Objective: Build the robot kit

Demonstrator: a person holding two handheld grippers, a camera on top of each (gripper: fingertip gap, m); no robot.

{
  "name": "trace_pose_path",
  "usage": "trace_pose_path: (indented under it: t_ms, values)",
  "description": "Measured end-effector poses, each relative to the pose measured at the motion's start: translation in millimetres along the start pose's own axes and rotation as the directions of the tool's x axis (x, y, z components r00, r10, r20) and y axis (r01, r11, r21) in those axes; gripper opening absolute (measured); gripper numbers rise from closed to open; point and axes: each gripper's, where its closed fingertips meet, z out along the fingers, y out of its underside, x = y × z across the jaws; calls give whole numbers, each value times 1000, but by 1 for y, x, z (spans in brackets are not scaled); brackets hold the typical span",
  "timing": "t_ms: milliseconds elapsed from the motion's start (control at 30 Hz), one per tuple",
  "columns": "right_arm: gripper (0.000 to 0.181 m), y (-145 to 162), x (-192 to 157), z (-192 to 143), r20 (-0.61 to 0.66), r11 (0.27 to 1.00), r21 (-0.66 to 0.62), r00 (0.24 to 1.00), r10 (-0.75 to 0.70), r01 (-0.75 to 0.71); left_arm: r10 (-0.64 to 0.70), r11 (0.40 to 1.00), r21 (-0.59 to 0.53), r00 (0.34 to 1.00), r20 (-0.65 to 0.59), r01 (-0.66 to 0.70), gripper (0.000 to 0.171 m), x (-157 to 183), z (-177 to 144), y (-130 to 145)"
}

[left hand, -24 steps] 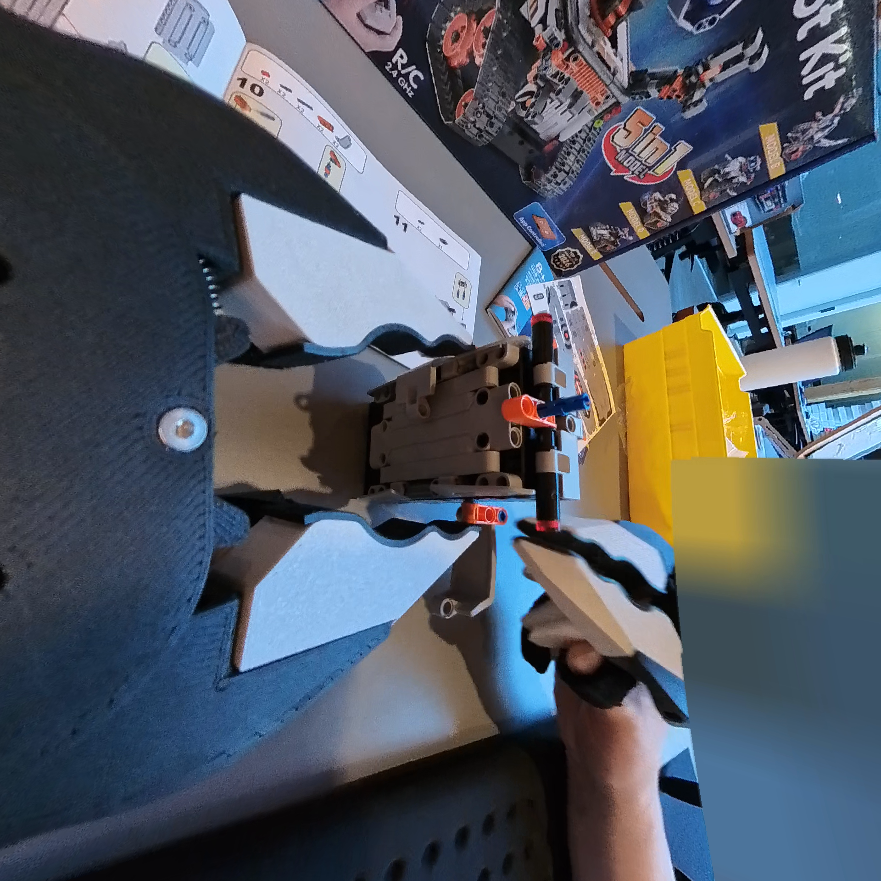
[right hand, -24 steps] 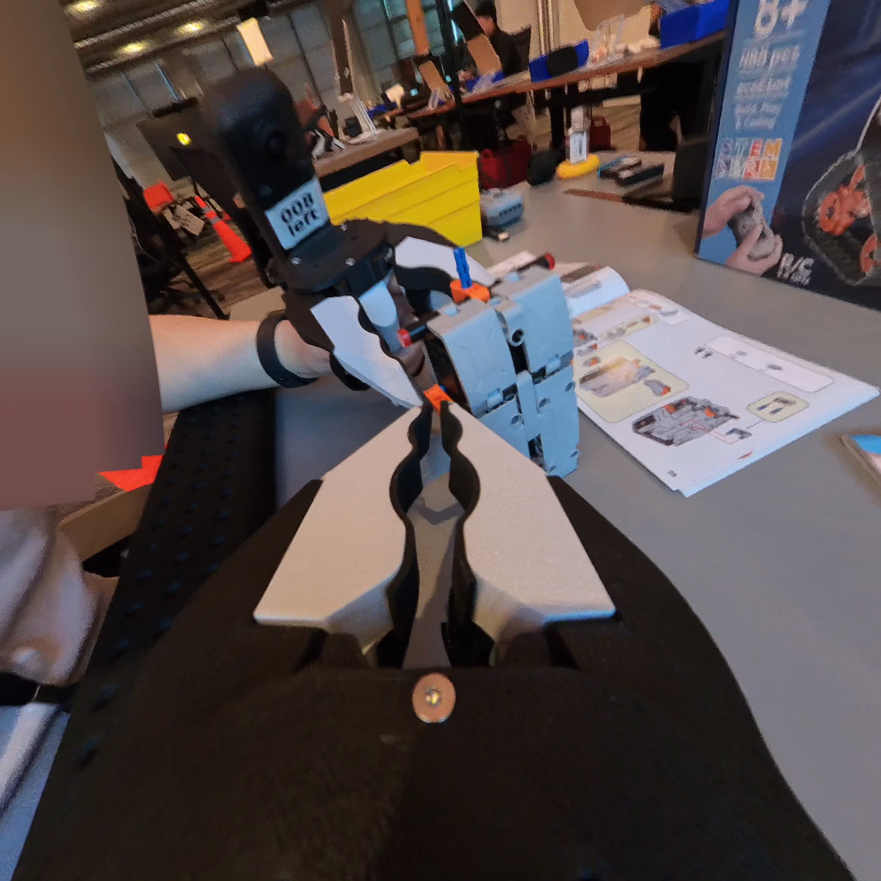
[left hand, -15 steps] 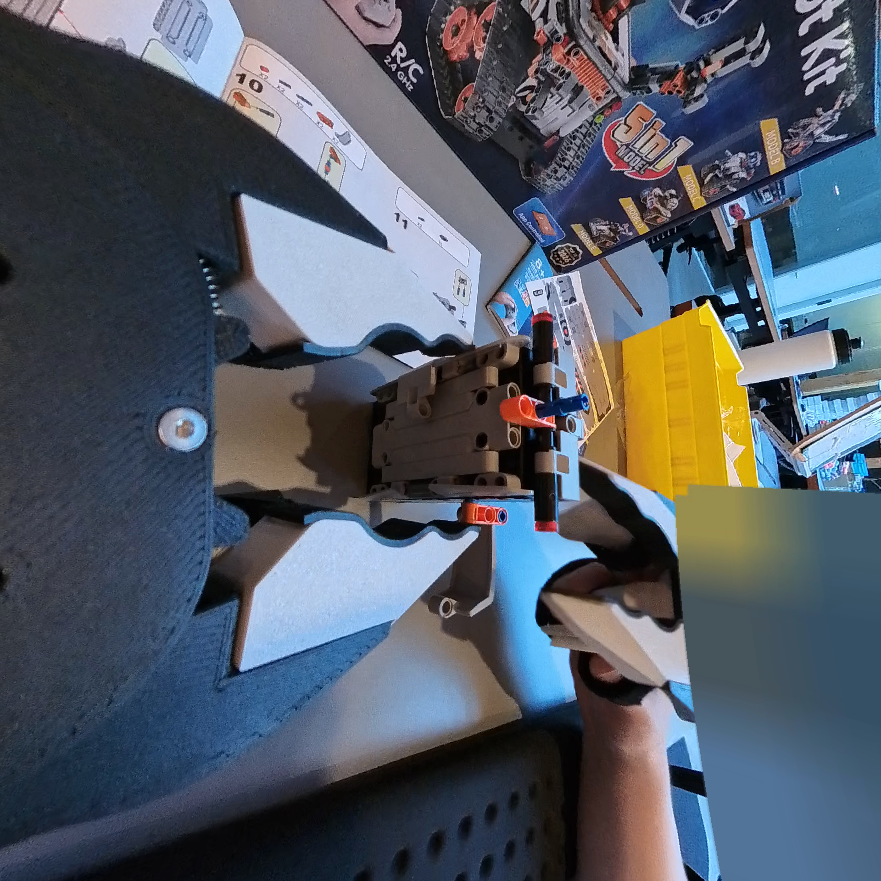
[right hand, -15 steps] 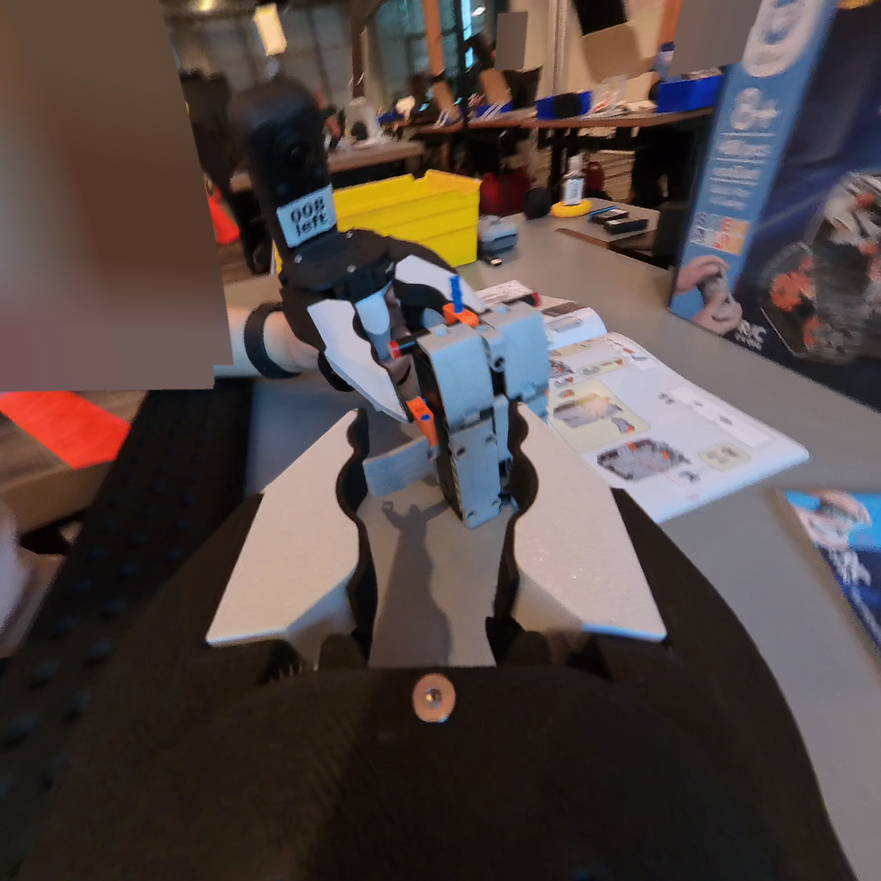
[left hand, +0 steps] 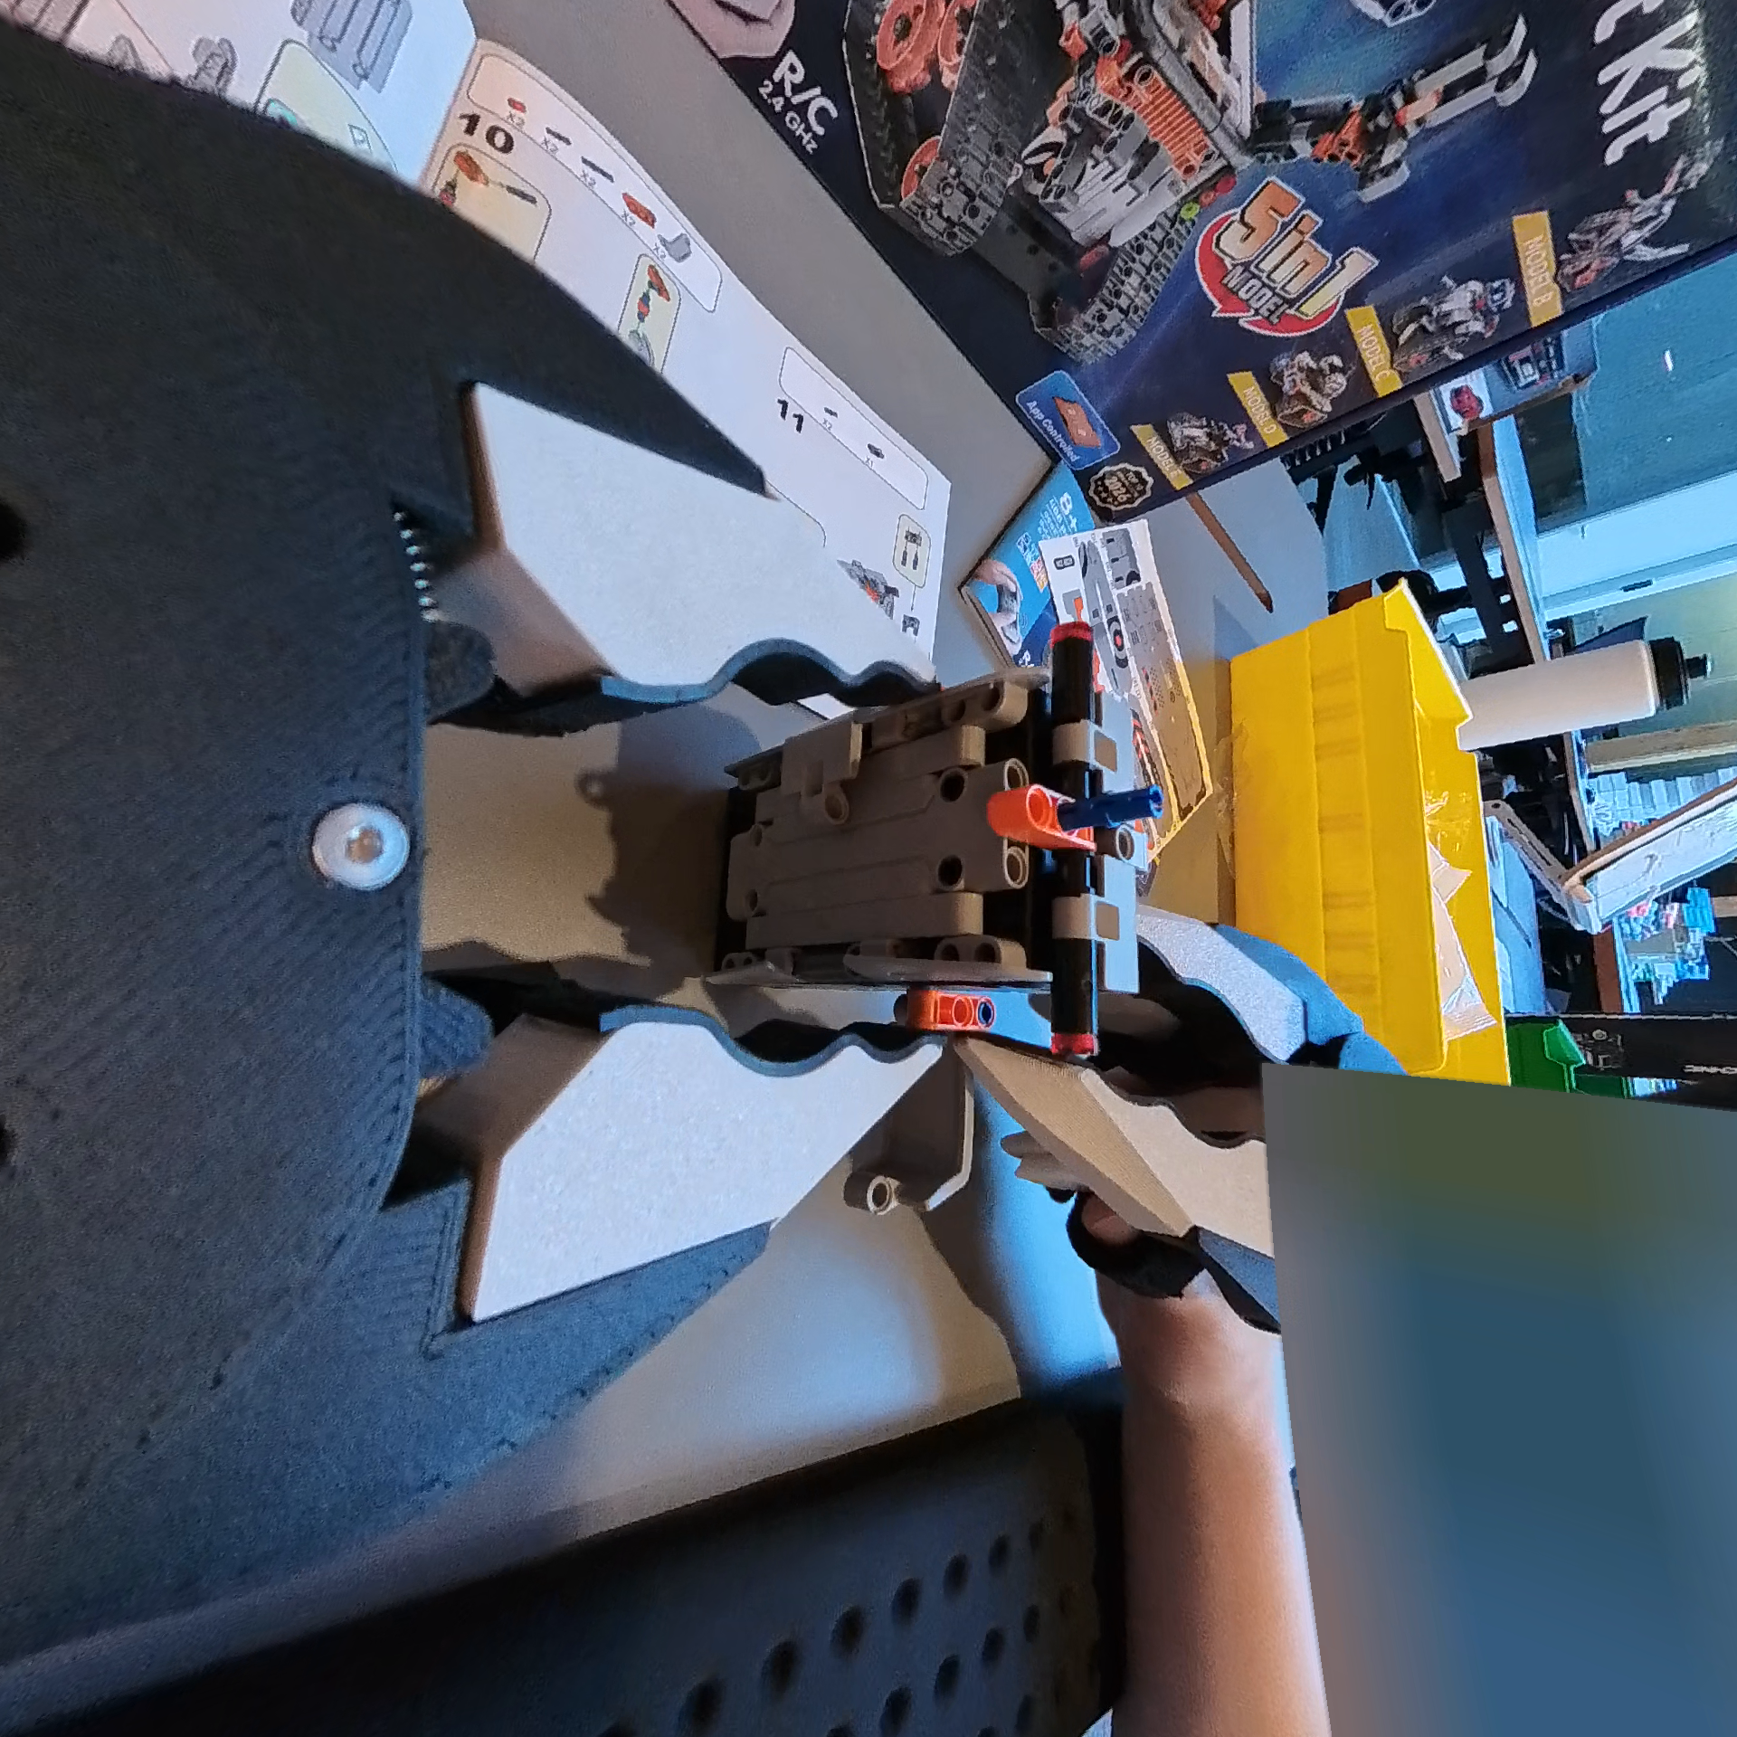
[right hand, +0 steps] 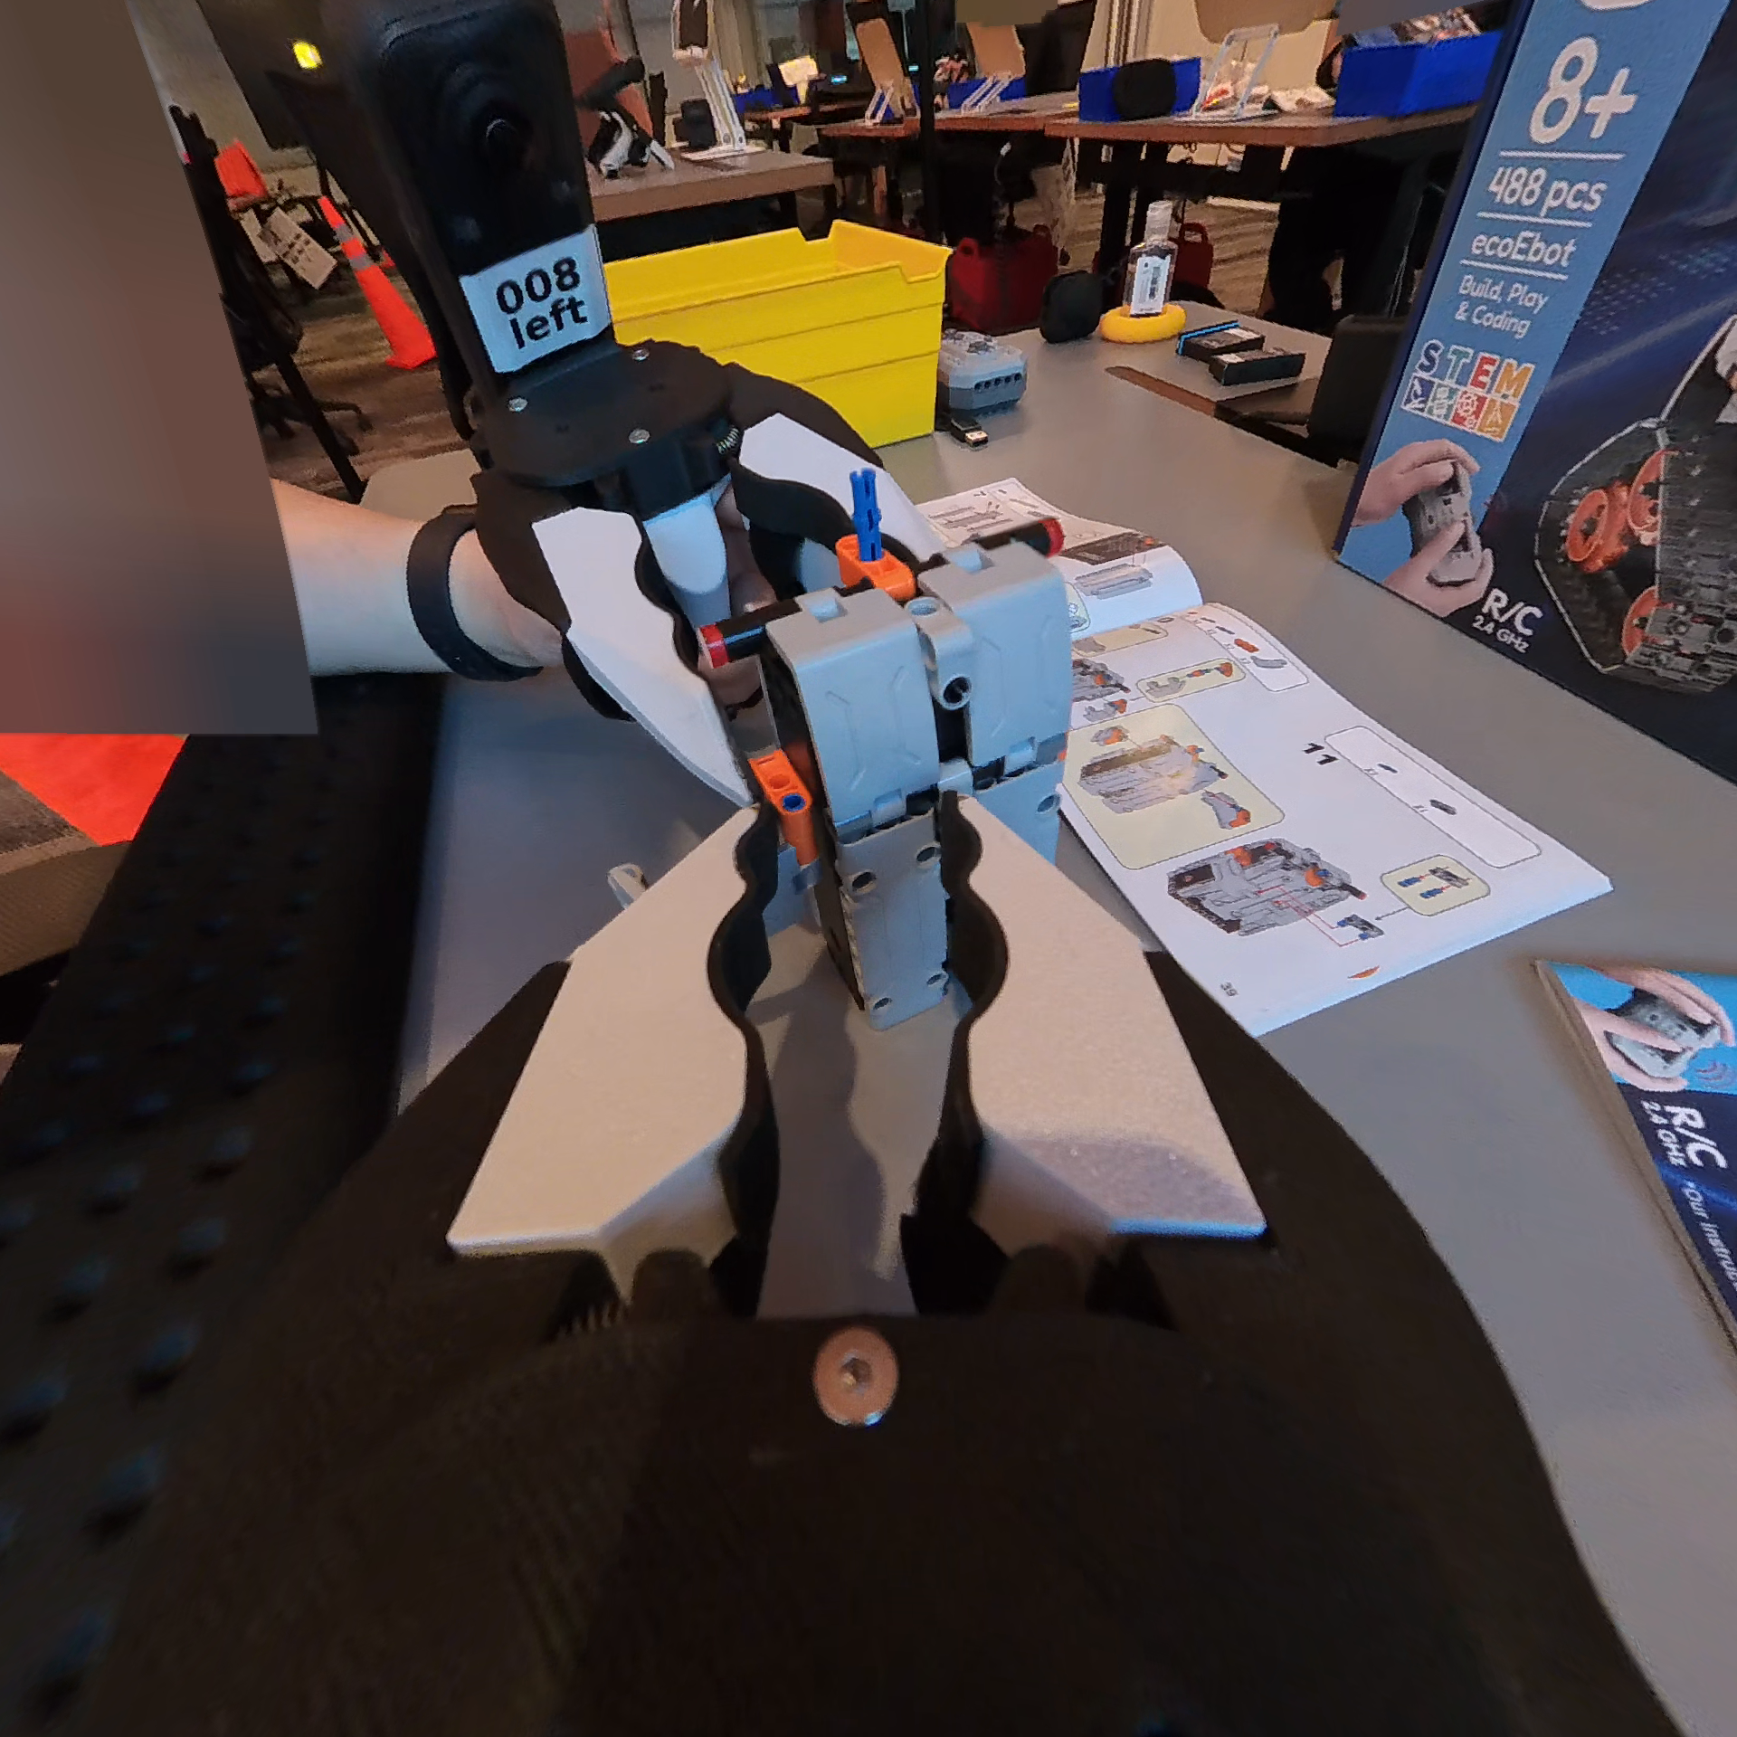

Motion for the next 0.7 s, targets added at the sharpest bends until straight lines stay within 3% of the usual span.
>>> trace_pose_path:
  t_ms: [300,500,567,700]
  values:
    - [28,1,1,-1,-18,1000,8,999,-27,27,-13,1000,-1,1000,28,13,66,-2,1,0]
    - [32,-5,-3,-8,79,998,40,996,44,-47,-20,1000,-13,1000,0,20,68,0,1,0]
    - [40,-12,-5,-20,75,998,66,997,7,-12,-63,998,0,998,-7,63,86,-3,-6,-3]
    - [42,13,-4,-36,-22,989,-76,991,-131,129,-135,983,120,989,-66,142,80,-7,-29,-20]
